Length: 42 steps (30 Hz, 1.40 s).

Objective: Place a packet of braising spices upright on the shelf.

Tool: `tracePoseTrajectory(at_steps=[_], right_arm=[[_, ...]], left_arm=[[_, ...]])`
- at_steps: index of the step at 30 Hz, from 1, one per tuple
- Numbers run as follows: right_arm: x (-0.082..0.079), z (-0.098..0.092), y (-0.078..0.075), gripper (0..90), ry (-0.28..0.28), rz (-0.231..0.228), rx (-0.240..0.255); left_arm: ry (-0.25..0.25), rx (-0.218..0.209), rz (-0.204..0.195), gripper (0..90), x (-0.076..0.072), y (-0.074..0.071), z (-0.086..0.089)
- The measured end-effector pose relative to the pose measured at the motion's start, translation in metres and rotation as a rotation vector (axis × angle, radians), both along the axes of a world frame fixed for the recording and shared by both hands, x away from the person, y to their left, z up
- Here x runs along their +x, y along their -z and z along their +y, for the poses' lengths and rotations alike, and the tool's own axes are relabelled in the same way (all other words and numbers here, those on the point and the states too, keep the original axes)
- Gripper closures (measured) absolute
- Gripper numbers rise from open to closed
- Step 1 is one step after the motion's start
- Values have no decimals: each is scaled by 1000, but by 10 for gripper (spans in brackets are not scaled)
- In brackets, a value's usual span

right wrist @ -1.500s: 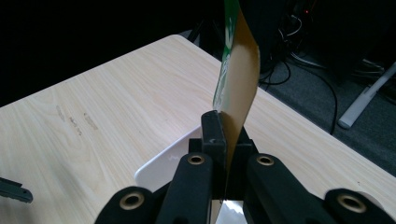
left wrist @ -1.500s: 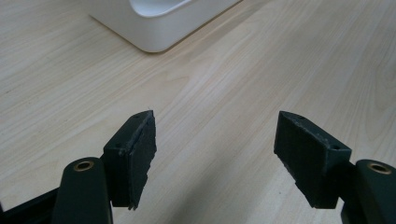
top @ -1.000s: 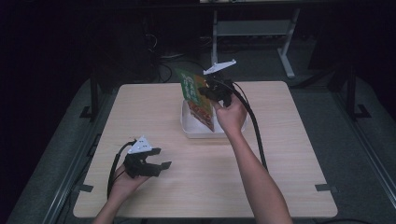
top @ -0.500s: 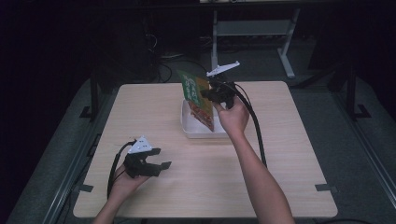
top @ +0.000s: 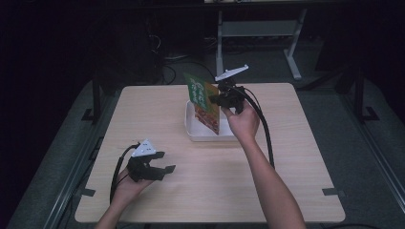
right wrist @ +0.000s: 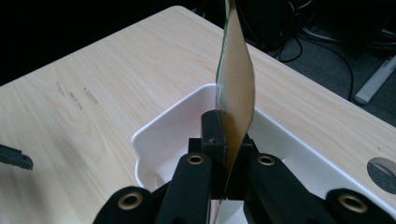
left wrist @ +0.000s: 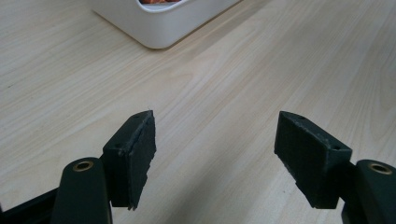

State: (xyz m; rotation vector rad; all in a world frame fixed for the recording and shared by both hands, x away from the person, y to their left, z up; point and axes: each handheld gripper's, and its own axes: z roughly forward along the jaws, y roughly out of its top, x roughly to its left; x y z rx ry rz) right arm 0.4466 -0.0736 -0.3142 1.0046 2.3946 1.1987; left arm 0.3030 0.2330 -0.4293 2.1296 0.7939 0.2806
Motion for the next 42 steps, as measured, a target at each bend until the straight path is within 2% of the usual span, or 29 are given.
tracePoseTrajectory(at_steps=[8, 15, 19, 23, 24, 26, 28, 30, 36, 38, 42], right_arm=[[-1, -2, 1, 897, -6, 20, -16], [-3, -7, 4, 897, -3, 32, -5], [-2, -10, 5, 897, 7, 42, -20], [-1, -13, 5, 889, 16, 58, -6], [0, -15, 5, 881, 13, 69, 7], [1, -17, 6, 805, 24, 73, -5], [1, -17, 6, 779, 27, 76, -6], [2, -19, 7, 737, 28, 97, 11], [0, -27, 7, 688, 41, 107, 27], [1, -31, 7, 648, 43, 125, 40], [0, -35, 5, 637, 36, 137, 47]], left_arm=[[-1, -1, -1, 289, 0, 0, 0], [-2, 1, 1, 290, 0, 0, 0], [-1, 2, 5, 290, 0, 1, -1], [-1, 3, 4, 290, 0, 1, -1], [-2, 5, 4, 290, 0, 1, -1], [-3, 4, 3, 290, 0, 1, -1], [-4, 3, 4, 290, 0, 1, -1], [-4, 5, 3, 290, 0, 1, 0], [-8, 10, 5, 289, 1, 2, -1], [-9, 9, 8, 285, 1, 2, 0], [-10, 9, 10, 282, 2, 2, 0]])
